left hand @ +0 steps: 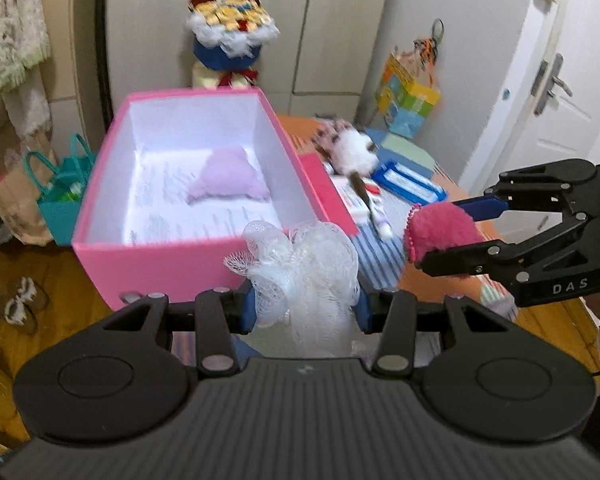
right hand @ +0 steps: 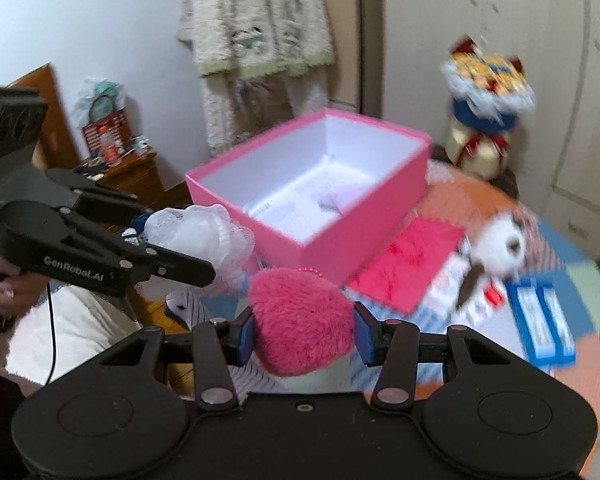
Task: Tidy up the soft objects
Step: 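Carry the mesh puff and pink heart into the pink box with both grippers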
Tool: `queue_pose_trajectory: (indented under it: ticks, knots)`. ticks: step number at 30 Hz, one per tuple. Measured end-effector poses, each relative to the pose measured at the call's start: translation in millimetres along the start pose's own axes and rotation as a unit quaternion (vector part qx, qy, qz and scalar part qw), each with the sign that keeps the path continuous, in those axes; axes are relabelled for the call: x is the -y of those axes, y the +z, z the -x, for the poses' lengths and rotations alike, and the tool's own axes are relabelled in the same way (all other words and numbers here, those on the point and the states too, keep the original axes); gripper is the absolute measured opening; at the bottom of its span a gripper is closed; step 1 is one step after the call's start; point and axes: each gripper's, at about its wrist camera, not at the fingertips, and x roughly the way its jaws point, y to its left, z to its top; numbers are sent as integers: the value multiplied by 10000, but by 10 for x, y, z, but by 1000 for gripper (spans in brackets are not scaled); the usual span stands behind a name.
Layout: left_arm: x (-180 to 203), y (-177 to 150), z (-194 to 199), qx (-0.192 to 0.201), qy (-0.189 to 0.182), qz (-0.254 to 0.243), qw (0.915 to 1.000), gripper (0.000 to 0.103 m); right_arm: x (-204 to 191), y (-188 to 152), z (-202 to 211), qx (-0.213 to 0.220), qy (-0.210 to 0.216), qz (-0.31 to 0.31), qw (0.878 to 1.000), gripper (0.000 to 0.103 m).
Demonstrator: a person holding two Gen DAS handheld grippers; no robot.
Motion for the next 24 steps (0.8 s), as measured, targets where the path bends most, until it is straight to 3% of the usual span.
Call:
queue_pose_trajectory:
  ticks: [6, 12, 19, 24]
  knots:
    - [-301, 323, -158, 237, 84, 29, 9997, 44, 9, 409, -198, 519, -62, 497, 9974, 54]
    - [-613, 700, -600, 284, 82, 103, 9995, 45, 338, 839, -532, 762, 81, 301, 9966, 54]
    - [-1020, 1166, -1312, 91, 438, -67, 9990, 46, 721, 1205, -1398, 143, 323, 912, 9952, 54]
    - [-1191, 1373, -1696, -295, 500, -173, 9982, 46, 827, 1416, -1920, -210, 248, 1437, 9891, 55]
